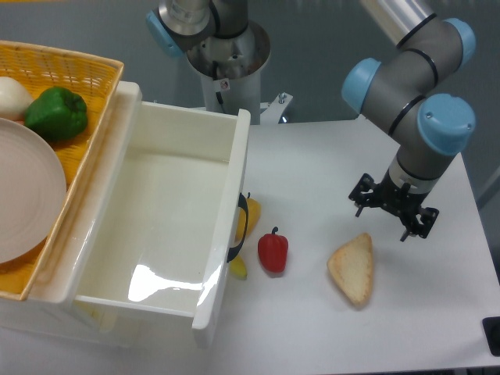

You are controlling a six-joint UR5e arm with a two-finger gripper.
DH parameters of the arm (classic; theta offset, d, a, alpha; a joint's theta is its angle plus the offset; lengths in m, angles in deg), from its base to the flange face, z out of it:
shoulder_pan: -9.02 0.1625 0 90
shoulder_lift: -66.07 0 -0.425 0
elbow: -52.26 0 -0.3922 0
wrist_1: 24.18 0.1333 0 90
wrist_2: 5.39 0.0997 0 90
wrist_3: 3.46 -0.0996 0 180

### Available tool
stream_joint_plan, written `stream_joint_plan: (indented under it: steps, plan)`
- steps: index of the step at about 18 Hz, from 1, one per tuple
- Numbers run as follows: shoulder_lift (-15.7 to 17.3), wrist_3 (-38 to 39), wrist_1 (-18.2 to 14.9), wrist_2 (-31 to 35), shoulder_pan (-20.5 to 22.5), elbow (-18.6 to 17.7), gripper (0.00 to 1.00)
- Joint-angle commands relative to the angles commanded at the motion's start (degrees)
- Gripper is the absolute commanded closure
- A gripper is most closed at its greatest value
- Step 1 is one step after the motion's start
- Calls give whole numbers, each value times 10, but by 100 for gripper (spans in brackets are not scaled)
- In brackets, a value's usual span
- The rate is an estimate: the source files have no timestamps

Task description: Slide the top white drawer open

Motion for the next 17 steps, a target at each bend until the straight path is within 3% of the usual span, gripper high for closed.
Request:
stream_joint_plan:
  steps: [6, 17]
  plan:
    - [-18, -81, 7, 53, 2, 8, 0]
    - [-24, -81, 11, 54, 1, 9, 0]
